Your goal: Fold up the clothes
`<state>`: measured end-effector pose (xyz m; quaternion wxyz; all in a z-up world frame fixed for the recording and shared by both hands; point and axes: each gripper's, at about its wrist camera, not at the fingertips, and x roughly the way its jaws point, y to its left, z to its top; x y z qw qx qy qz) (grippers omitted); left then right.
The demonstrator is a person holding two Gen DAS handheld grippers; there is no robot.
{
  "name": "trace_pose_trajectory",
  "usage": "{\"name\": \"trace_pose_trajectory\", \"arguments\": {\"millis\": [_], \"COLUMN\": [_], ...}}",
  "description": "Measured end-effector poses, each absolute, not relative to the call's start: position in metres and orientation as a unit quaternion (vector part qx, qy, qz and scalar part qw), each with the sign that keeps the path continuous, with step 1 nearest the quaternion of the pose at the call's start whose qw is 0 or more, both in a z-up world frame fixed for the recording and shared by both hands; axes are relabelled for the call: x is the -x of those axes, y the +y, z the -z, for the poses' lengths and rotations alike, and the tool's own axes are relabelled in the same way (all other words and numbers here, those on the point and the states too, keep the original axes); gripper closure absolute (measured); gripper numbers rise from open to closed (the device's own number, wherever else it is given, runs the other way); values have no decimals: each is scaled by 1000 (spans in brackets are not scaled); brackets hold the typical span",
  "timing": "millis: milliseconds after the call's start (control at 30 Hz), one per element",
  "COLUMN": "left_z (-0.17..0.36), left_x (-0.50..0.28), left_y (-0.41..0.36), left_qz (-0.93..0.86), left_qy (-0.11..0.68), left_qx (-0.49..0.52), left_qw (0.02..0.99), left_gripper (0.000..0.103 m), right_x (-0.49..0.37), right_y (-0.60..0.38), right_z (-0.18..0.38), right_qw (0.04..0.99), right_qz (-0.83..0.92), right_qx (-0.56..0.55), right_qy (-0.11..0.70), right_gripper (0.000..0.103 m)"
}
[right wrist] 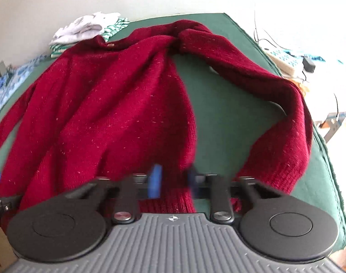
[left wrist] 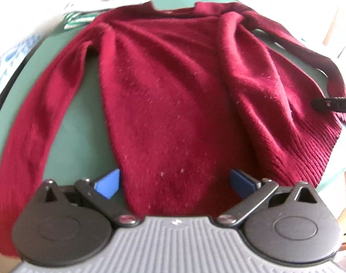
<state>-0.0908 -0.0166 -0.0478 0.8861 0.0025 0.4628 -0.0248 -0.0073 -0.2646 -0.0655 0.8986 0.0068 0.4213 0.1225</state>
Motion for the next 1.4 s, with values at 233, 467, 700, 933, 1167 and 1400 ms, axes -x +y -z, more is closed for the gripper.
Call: {"name": "trace_pose_trajectory", "arguments": {"millis": [233,467,700,933,1167,1400], "left_z": [23,-41,-19,7,14,25], "left_x": [90,106,134,133,120,108], "left_y": [22,82,100,104,82,70], "left_qz": [67,73,79,54,74,93], "left_qy": [446,399,454,479,484,490], "left_qx": [39,23,-5,23,36,11], "left_qw": [891,914,887,876,871,867], "left_gripper": [87,87,89,51,10,48], "right_x": [20,67,101,69,32,31], "right_y": [-281,-281,-267,-253,-232,-218], "right_z": [42,4,13,39,66,66], "right_qw": [879,867,846,854,858,867], "right_qz": [-135,-179,-180,-119,-98,-111], "right_qx": [-139,-171,-144,-130,-114,-82], "right_qy": [436,432,481,489,491,478], "right_gripper": [98,98,102,48,50,96]}}
